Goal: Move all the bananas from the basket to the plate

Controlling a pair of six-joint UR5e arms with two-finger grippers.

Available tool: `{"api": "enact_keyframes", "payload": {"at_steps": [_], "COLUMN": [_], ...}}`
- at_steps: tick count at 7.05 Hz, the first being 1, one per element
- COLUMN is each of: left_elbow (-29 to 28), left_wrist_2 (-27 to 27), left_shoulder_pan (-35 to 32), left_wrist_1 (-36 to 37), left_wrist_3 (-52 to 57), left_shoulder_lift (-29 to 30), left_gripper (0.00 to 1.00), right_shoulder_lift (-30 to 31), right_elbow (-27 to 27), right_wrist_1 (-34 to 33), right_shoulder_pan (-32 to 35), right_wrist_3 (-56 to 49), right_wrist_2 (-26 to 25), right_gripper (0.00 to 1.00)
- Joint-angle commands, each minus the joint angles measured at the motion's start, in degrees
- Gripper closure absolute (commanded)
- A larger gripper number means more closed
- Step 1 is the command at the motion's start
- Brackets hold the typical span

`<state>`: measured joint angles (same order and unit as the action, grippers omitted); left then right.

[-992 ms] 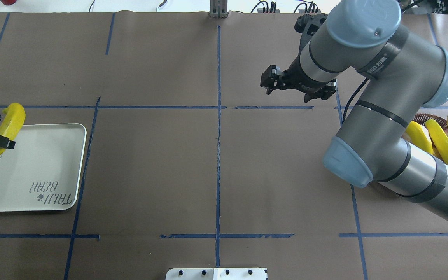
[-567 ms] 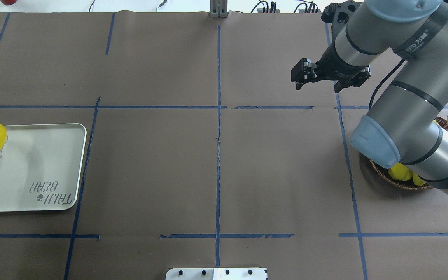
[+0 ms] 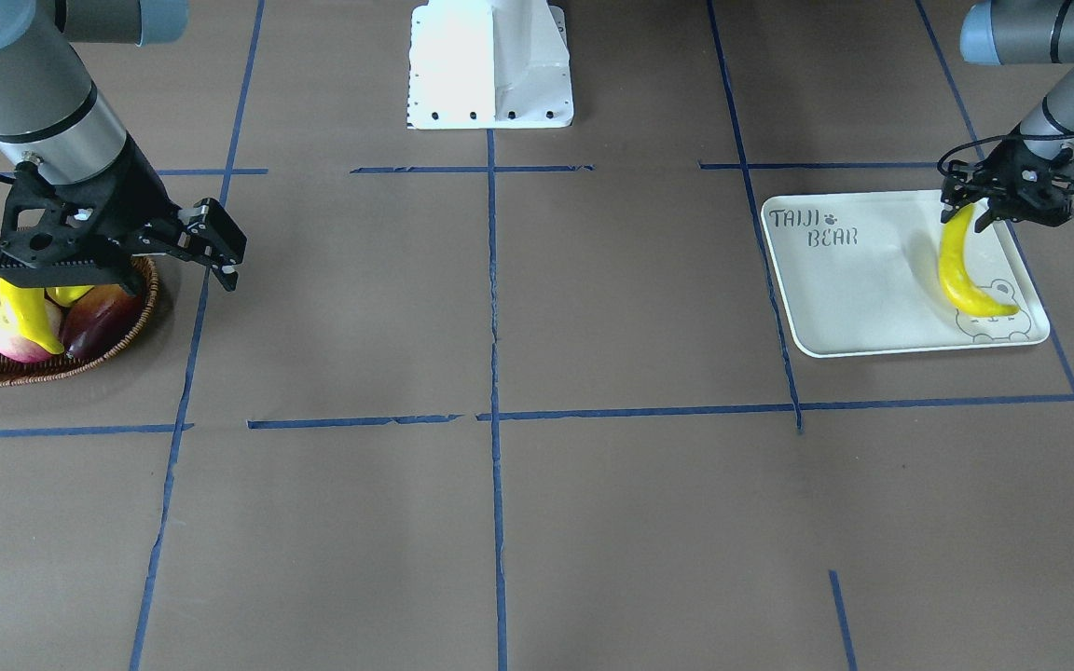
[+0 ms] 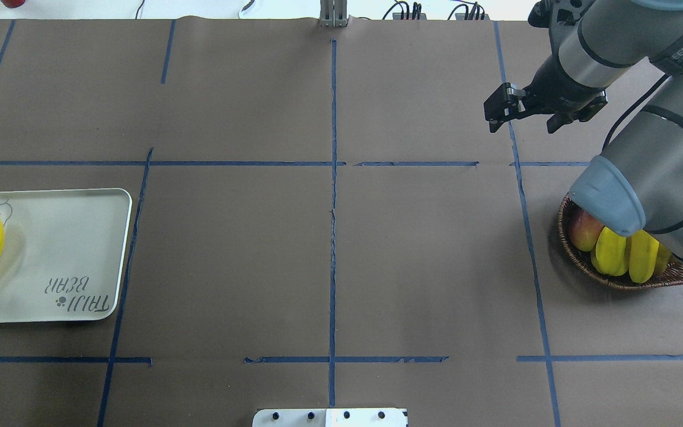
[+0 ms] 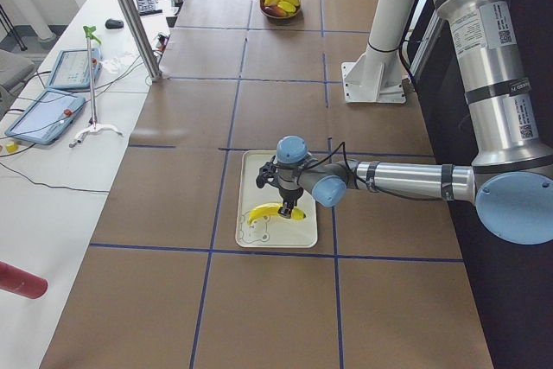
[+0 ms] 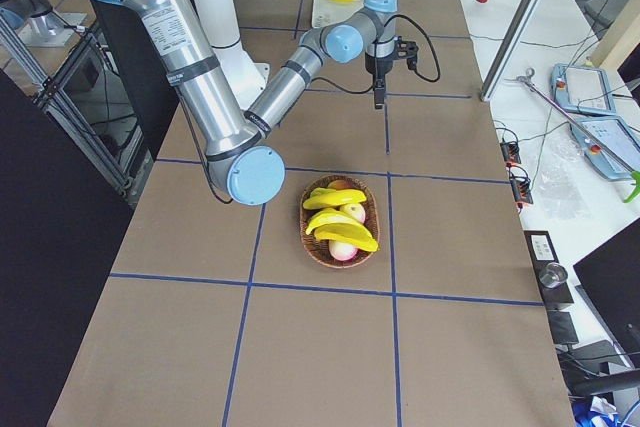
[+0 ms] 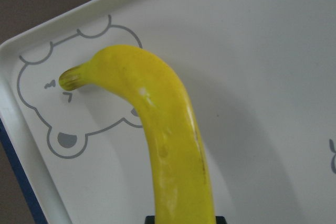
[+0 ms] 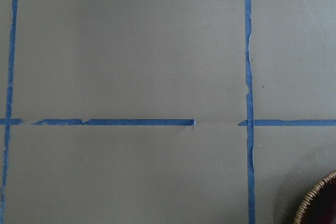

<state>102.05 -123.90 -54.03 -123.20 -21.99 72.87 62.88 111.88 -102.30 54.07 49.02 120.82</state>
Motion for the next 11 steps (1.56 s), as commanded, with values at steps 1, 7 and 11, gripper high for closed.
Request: {"api": "enact_keyframes", "payload": {"at_steps": [1, 7, 11], "left_elbow": [0.9, 1.7, 1.6], "left_wrist_2": [-0.4, -6.4, -6.4], "left_shoulder_pan": [0.1, -11.4, -11.3], "left_wrist_1": [0.4, 17.0, 17.0], "left_wrist_3": [-0.1, -0.2, -0.4], "left_shoulder_lift": [0.4, 14.6, 15.8], "left_gripper": [0.00, 0.00, 0.00], "right_shoulder_lift": [0.9, 9.2, 16.2], "right_elbow": [0.1, 0.3, -2.4], "right_wrist_1": [0.4, 0.2, 0.7], "right_shoulder_pan": [0.1, 6.0, 6.6], "right_wrist_3": [-0.5, -29.5, -31.6], "right_wrist_2": [0.0, -0.1, -0.4], "right_gripper": [0.00, 0.00, 0.00]}}
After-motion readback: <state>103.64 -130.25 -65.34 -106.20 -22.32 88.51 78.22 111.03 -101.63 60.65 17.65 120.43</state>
